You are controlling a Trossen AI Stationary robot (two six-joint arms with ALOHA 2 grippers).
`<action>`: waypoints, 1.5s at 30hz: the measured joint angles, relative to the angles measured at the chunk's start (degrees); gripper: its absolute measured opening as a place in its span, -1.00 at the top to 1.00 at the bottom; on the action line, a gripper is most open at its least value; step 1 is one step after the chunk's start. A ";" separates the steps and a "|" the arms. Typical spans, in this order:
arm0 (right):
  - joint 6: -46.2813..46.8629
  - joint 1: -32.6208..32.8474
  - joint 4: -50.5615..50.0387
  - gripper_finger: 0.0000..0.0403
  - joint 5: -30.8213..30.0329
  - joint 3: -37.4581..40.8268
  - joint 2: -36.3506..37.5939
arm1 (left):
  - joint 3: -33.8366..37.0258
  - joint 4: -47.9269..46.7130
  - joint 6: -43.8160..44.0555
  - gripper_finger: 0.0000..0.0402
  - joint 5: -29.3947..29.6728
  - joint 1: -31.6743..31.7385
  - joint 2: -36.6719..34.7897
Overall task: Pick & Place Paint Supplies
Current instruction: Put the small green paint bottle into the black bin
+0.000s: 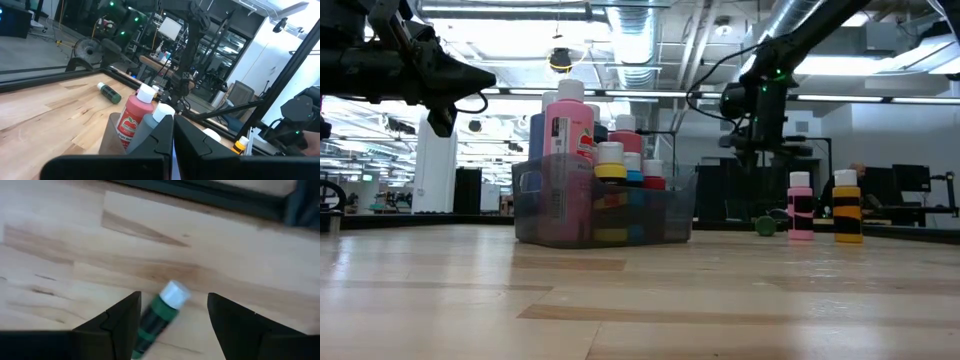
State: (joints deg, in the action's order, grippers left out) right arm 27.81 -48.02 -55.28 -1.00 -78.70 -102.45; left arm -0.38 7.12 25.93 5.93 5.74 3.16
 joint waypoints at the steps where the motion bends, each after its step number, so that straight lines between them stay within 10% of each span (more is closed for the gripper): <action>1: 1.28 -0.03 1.13 -0.11 1.01 0.75 0.00 | 0.00 0.06 0.00 0.98 0.00 0.00 0.00; 45: 20.26 0.26 17.00 -0.11 2.20 14.40 -4.15 | 0.00 1.01 0.00 0.98 0.01 0.00 0.00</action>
State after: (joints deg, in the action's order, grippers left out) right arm 48.07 -47.76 -38.28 1.20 -64.31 -106.60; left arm -0.38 8.14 25.93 5.95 5.74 3.16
